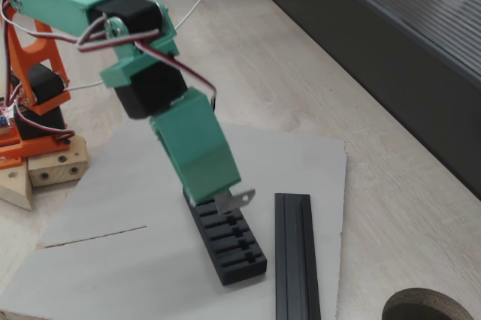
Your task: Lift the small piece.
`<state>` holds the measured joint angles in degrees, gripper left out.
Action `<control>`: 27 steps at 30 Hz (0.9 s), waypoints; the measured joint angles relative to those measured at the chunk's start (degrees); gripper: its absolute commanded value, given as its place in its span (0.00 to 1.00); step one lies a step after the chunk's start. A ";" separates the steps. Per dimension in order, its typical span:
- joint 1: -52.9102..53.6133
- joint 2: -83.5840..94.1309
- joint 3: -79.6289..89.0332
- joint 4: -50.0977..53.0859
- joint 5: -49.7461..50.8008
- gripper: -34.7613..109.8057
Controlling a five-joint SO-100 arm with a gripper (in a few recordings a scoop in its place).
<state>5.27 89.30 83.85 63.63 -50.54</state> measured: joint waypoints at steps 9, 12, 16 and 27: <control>0.35 7.82 0.00 0.09 0.00 0.28; 0.44 8.35 0.00 0.09 0.00 0.28; 0.26 8.35 0.00 0.09 0.00 0.28; 0.44 8.35 0.00 0.09 0.00 0.28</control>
<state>5.71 97.65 83.85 63.72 -50.54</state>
